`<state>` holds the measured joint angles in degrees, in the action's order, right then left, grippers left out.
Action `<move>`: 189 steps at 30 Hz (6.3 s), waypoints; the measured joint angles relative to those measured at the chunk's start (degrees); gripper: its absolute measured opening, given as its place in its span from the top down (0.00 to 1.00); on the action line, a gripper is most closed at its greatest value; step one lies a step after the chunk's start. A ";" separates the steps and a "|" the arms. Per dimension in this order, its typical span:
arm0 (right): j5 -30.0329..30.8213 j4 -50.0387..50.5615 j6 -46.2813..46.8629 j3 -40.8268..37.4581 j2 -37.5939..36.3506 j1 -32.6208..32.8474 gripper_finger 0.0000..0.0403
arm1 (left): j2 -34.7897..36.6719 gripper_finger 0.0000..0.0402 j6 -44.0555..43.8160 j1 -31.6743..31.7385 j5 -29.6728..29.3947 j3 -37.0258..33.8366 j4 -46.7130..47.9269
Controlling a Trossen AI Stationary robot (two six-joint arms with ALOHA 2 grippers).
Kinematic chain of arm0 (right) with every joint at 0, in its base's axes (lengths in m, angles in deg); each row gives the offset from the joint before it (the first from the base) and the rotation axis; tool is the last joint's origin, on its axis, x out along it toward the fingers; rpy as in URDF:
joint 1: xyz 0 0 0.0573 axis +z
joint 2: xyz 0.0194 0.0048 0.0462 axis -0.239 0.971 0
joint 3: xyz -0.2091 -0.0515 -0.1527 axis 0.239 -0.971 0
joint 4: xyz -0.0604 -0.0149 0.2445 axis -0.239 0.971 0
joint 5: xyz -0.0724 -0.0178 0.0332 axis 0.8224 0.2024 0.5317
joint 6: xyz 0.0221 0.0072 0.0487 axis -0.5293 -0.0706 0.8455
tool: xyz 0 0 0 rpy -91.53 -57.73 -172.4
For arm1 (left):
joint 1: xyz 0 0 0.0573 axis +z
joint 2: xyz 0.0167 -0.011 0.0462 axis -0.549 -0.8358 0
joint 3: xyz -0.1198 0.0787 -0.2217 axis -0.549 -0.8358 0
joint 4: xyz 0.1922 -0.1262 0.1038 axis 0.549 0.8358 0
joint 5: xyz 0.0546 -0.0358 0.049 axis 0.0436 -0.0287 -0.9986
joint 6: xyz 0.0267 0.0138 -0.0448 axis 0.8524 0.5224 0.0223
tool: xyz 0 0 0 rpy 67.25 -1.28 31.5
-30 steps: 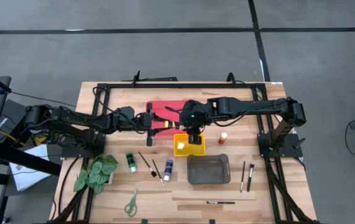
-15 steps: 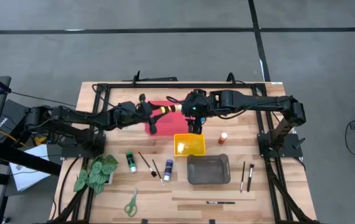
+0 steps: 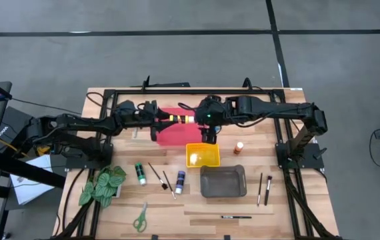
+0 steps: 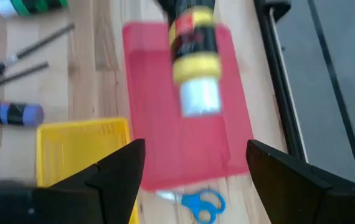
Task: Pick & Place Paint Supplies
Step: Put the yellow paint bottle into the yellow bin
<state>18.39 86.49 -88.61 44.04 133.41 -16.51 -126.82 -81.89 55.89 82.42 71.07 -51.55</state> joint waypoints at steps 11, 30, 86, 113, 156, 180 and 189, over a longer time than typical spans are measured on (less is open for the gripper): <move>0.00 -13.52 -10.64 0.00 -0.01 2.81 0.32 | -0.05 0.65 -9.69 0.00 2.74 0.03 -3.95; 5.48 -20.66 -26.21 -0.04 -3.12 10.35 0.32 | -0.09 0.65 -22.98 -7.06 5.77 0.04 -20.92; 9.45 -28.89 -31.66 -0.07 -4.96 14.19 0.73 | -0.09 0.65 -26.71 -12.46 2.52 0.13 -31.23; 22.43 -17.85 -13.57 0.00 -8.54 12.70 0.73 | -0.09 0.42 14.47 -11.21 -3.80 0.15 -8.50; -12.43 11.39 15.96 -2.79 7.75 5.12 0.73 | 0.02 0.49 25.21 -10.58 -8.43 0.13 -5.67; -16.78 -0.92 15.35 -10.84 7.21 1.71 0.73 | 0.02 0.49 25.18 -10.58 -8.41 0.13 -5.36; -18.36 -2.30 17.01 -10.82 7.21 0.18 0.73 | 0.02 0.49 25.19 -10.58 -8.41 0.12 -4.82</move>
<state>0.03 84.19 -71.60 33.22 140.62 -16.33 -126.80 -56.70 45.31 74.01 71.20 -56.37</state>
